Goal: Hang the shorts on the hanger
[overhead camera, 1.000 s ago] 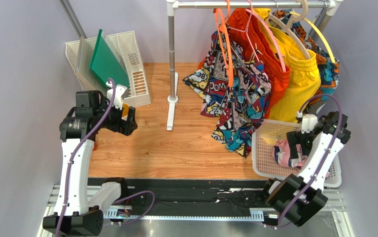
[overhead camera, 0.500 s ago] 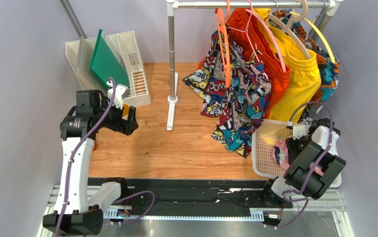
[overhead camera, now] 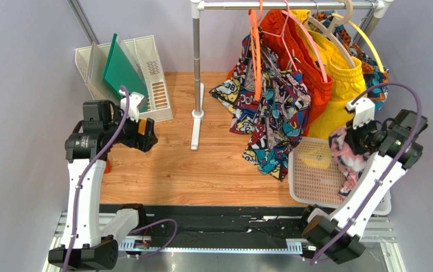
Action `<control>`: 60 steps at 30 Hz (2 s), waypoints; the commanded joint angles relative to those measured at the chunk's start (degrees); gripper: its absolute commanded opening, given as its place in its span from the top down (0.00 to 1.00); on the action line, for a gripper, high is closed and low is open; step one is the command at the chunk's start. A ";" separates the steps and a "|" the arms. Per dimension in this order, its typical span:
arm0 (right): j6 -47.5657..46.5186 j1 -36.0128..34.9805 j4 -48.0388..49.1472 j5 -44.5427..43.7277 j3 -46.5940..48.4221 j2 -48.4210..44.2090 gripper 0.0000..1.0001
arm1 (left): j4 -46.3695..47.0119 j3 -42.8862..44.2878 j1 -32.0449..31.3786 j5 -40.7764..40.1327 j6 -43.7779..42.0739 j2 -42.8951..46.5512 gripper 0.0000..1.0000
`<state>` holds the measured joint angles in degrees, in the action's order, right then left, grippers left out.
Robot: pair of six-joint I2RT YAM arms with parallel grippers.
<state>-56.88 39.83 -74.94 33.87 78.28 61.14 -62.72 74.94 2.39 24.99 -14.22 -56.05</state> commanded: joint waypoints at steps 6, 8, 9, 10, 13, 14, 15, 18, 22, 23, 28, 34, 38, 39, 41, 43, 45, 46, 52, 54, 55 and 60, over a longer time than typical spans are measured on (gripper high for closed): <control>14.86 -3.36 -20.60 21.31 33.10 -0.95 1.00 | 2.60 5.22 0.33 1.81 1.38 -0.64 0.00; 18.89 -4.06 -20.60 24.38 39.37 0.63 1.00 | 3.21 5.48 0.42 1.73 1.65 -0.37 0.00; 20.48 -4.50 -20.60 25.54 46.28 2.47 1.00 | 3.48 5.40 0.33 1.46 1.82 -0.20 0.01; 23.54 -4.59 -20.60 26.85 49.57 3.53 1.00 | 4.09 5.31 0.33 1.29 2.35 -0.02 0.00; 31.01 -4.68 -17.63 32.30 61.62 7.84 1.00 | 5.76 5.22 0.33 1.02 3.84 0.59 0.00; 39.31 -4.68 -11.35 35.27 62.34 8.37 1.00 | 6.11 5.13 0.33 1.28 4.19 1.12 0.01; 44.09 -4.68 -5.98 37.30 60.52 7.16 1.00 | 6.64 5.04 0.33 1.46 4.72 1.29 0.00; 84.32 -4.59 39.17 46.01 40.94 -0.37 1.00 | 8.92 4.43 0.42 5.92 5.61 2.78 0.00; 115.01 -4.77 79.83 44.71 42.58 2.02 1.00 | 15.06 0.92 0.33 17.27 4.72 6.91 0.00; 111.06 -5.29 71.77 44.10 46.40 3.96 1.00 | 16.82 -1.00 0.33 19.20 5.07 8.66 0.00; 120.94 -5.64 73.97 42.25 54.26 12.22 1.00 | 25.09 -3.83 -0.19 28.86 7.00 9.21 0.02; 110.35 -21.59 55.04 37.00 49.27 17.08 1.00 | 26.16 -1.20 -9.23 26.08 1.83 4.12 0.06; 99.87 -37.96 45.59 28.99 47.23 16.99 1.00 | 26.33 -1.02 -10.39 27.47 -1.33 3.49 0.04; 98.82 -41.38 45.06 27.67 47.31 17.25 1.00 | 26.33 -1.28 -10.48 27.74 -1.86 3.75 0.04; 96.18 -49.04 42.52 24.07 50.80 18.39 1.00 | 27.12 -2.42 -10.48 27.04 -2.22 4.90 0.03; 92.24 -55.44 38.58 20.99 54.68 21.38 1.00 | 27.65 -3.65 -10.57 26.78 -2.39 6.47 0.03; 89.41 -60.03 36.71 17.75 57.58 22.70 1.00 | 29.40 -5.32 -10.48 25.55 -0.47 7.62 0.02; 87.40 -64.40 36.01 17.03 58.12 23.22 1.00 | 30.10 -5.94 -10.48 25.02 0.50 8.76 0.02; 79.47 -79.28 35.89 8.41 64.88 27.79 1.00 | 31.70 -8.49 -10.48 23.70 5.86 11.40 0.02; 81.30 -80.35 38.27 8.15 66.38 30.08 1.00 | 31.78 -9.63 -10.48 21.78 8.23 11.75 0.02; 82.10 -81.40 39.07 8.32 67.26 32.09 1.00 | 31.96 -10.16 -10.39 21.59 9.02 12.28 0.02; 79.22 -83.08 39.18 9.64 65.69 34.22 1.00 | 29.15 -12.62 -10.39 22.74 8.07 13.42 0.02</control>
<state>25.78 -42.26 -36.99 45.47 144.79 92.55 -32.51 63.55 -7.86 47.51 -6.57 -43.57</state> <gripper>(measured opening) 0.002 0.976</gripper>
